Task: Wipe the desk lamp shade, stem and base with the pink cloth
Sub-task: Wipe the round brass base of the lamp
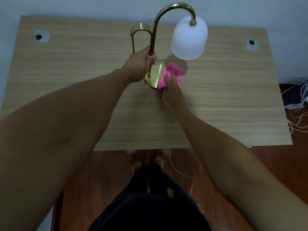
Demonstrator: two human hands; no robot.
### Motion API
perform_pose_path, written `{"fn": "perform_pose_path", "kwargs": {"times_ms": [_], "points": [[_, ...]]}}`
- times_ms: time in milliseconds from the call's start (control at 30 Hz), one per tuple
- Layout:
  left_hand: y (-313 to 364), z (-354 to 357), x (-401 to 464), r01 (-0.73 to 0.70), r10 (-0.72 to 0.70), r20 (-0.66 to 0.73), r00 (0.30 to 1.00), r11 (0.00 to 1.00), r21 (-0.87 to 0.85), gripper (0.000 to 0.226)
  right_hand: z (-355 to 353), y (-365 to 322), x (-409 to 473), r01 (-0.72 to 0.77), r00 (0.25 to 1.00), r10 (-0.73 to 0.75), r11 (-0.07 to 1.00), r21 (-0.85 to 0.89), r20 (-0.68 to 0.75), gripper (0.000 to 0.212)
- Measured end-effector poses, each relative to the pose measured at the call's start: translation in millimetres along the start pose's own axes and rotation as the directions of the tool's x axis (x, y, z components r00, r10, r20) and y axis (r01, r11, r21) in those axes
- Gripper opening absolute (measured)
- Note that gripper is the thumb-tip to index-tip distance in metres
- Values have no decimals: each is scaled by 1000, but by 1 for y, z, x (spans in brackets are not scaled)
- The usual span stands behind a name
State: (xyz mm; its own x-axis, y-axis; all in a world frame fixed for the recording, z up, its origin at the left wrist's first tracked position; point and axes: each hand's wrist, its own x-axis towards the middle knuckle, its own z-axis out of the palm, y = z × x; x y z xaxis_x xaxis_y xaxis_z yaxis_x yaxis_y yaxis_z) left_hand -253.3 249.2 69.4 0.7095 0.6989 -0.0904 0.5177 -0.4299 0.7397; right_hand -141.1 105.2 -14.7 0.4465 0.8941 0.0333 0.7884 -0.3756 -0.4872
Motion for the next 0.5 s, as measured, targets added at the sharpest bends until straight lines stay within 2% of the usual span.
{"fn": "perform_pose_path", "kwargs": {"times_ms": [133,200,300,333,367,433,500], "points": [[0,2,0,-10,10,-3,1000,1000,16,27,39,-28,-23,-163,983,173,978,133,-66,47],[0,1,0,-14,14,-5,1000,1000,13,26,40,-52,-38,-189,979,177,972,136,98,52],[1,0,-1,-9,9,0,1000,1000,3,26,47,-73,-53,10,967,-54,985,174,251,49],[1,0,-1,-7,6,2,1000,1000,4,27,49,-80,-55,80,952,-145,967,240,268,45],[1,0,-1,0,0,7,1000,1000,5,27,47,-83,-55,114,954,-200,932,343,226,37],[1,0,-2,18,-18,9,1000,1000,3,28,29,-95,-53,-56,967,-107,798,600,233,27],[5,-2,-3,48,-48,17,999,999,-12,28,18,-93,-44,-368,915,92,591,718,394,30]]}}
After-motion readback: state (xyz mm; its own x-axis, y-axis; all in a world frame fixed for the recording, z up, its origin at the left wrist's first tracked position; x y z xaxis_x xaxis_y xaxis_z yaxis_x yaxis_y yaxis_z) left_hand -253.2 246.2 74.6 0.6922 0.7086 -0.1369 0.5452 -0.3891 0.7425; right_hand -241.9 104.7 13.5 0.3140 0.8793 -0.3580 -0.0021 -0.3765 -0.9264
